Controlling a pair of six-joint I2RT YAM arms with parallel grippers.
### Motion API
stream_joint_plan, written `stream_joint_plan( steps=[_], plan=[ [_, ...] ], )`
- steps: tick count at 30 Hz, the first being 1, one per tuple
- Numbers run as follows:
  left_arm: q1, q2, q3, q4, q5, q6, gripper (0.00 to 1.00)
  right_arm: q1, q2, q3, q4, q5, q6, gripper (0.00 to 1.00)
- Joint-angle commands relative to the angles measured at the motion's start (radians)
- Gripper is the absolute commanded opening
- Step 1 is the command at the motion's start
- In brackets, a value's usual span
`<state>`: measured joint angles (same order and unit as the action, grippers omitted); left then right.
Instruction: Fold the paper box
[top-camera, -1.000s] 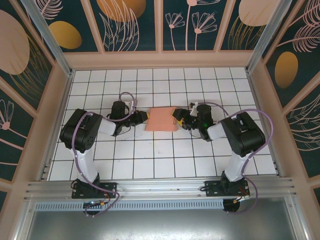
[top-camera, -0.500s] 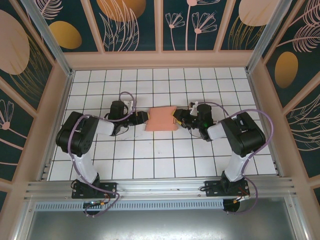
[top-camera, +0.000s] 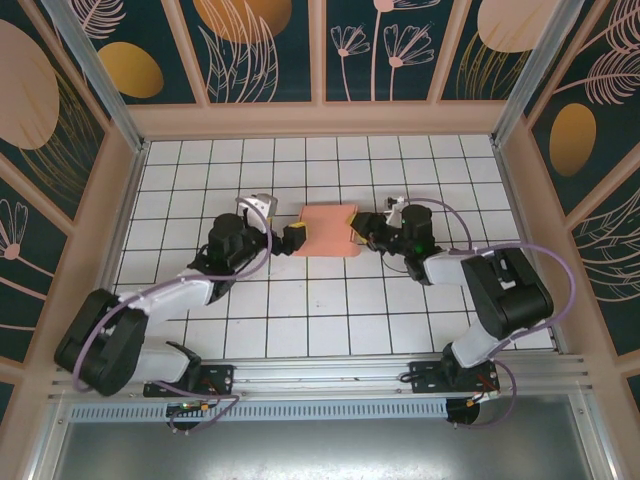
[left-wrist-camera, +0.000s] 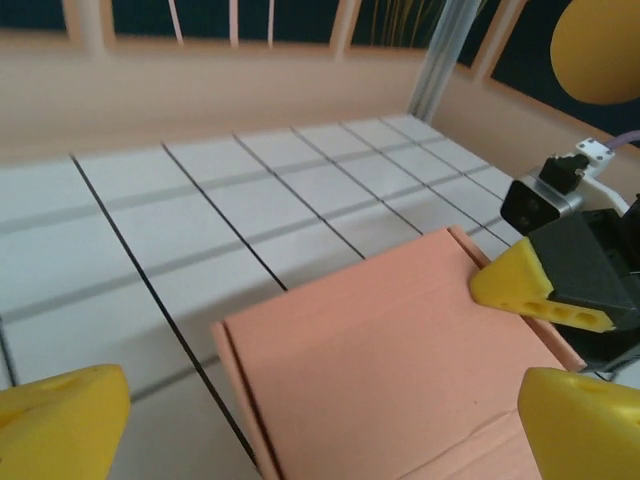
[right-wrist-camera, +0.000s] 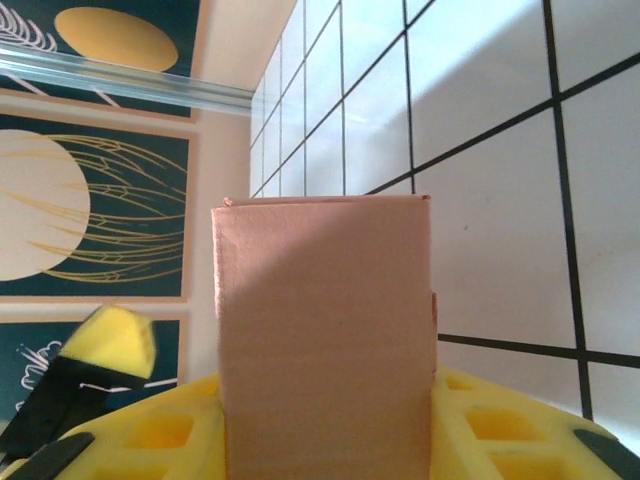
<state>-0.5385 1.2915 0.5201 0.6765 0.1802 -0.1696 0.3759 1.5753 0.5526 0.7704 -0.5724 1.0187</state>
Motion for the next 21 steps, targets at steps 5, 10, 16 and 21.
stream_joint_plan(
  steps=[5, 10, 16, 21],
  plan=[
    [-0.200, -0.194, -0.063, 0.028, -0.384, 0.595, 0.99, -0.023, -0.187, -0.011, -0.127, 0.022, -0.047, 0.39],
    [-0.304, -0.249, -0.070, 0.045, -0.550, 0.748, 0.99, -0.031, -0.297, -0.005, -0.191, 0.012, -0.040, 0.39],
    [-0.321, -0.191, -0.070, 0.073, -0.550, 0.765, 0.99, -0.034, -0.375, -0.006, -0.171, -0.026, 0.012, 0.39],
    [-0.371, -0.148, -0.124, 0.238, -0.571, 1.003, 0.99, -0.039, -0.428, -0.002, -0.185, -0.032, 0.033, 0.39]
  ],
)
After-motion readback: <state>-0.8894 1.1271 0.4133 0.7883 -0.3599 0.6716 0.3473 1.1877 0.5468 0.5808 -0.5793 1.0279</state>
